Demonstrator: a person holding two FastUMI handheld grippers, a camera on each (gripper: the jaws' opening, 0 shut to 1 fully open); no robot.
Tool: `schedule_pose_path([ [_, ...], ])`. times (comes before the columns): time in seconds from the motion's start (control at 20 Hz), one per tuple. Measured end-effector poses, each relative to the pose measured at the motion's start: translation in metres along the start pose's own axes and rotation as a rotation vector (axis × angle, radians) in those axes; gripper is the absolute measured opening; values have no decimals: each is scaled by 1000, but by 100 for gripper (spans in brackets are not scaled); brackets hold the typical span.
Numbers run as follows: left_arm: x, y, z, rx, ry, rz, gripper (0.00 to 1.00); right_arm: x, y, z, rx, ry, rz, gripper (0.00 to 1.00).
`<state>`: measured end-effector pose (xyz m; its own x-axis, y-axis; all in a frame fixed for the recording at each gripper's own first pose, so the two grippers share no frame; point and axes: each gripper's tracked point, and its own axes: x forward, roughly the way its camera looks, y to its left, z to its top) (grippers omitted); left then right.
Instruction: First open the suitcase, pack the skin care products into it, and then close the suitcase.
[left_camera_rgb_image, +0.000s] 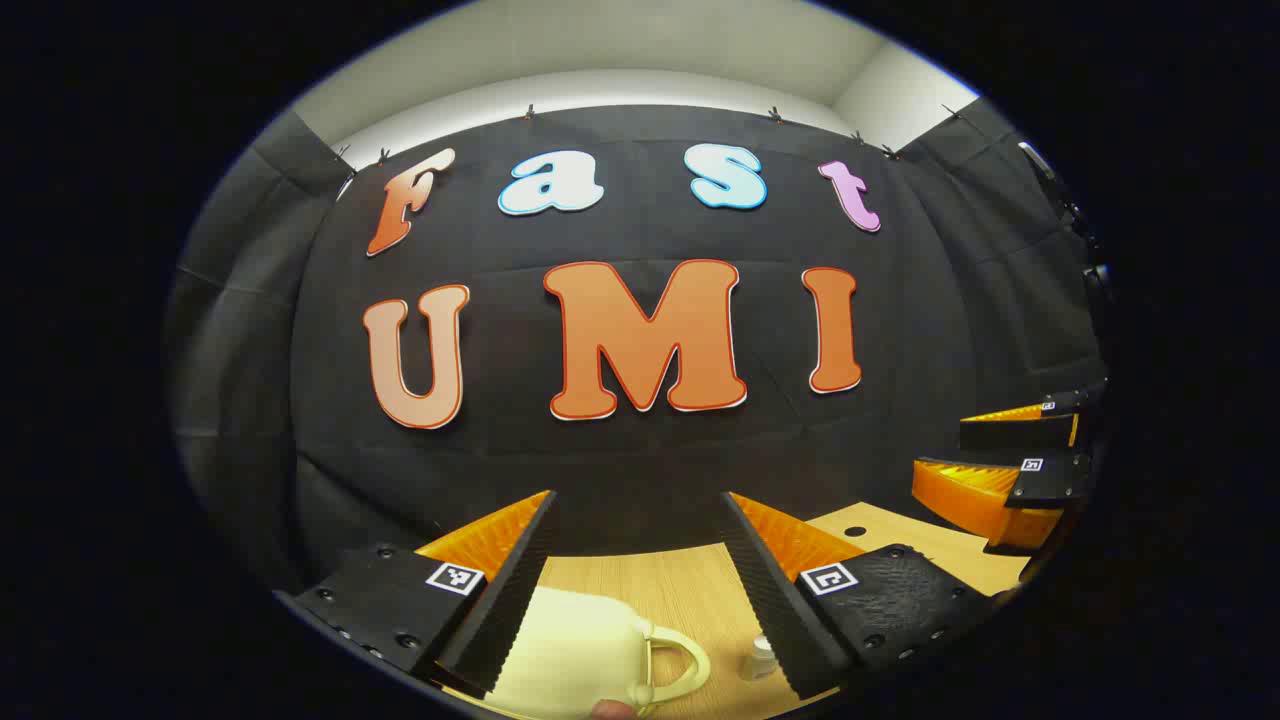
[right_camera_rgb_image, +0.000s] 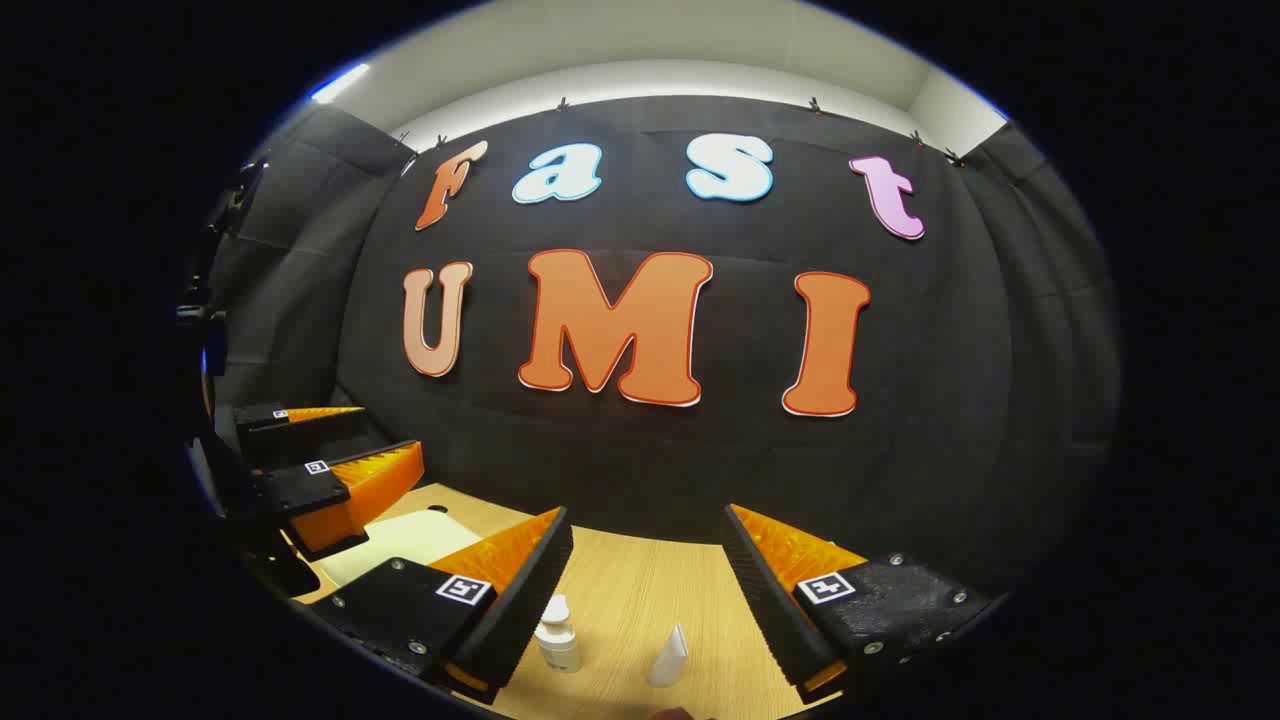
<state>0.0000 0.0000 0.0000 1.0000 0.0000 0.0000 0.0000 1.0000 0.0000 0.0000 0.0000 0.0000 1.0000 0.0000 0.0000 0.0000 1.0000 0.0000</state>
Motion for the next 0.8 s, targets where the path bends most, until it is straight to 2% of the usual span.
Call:
schedule_pose_path([
  [0.4, 9, 8, -7, 8, 10, 17, 99, 9, 3, -6, -10, 14, -7, 96],
  [0.6, 10, 3, -15, 53, 30, 8, 99, 9, 2, -10, -4, 23, -7, 95],
  [0.8, 11, -9, -37, 153, 69, -23, 99, 10, -2, -15, -8, 33, -2, 95],
])
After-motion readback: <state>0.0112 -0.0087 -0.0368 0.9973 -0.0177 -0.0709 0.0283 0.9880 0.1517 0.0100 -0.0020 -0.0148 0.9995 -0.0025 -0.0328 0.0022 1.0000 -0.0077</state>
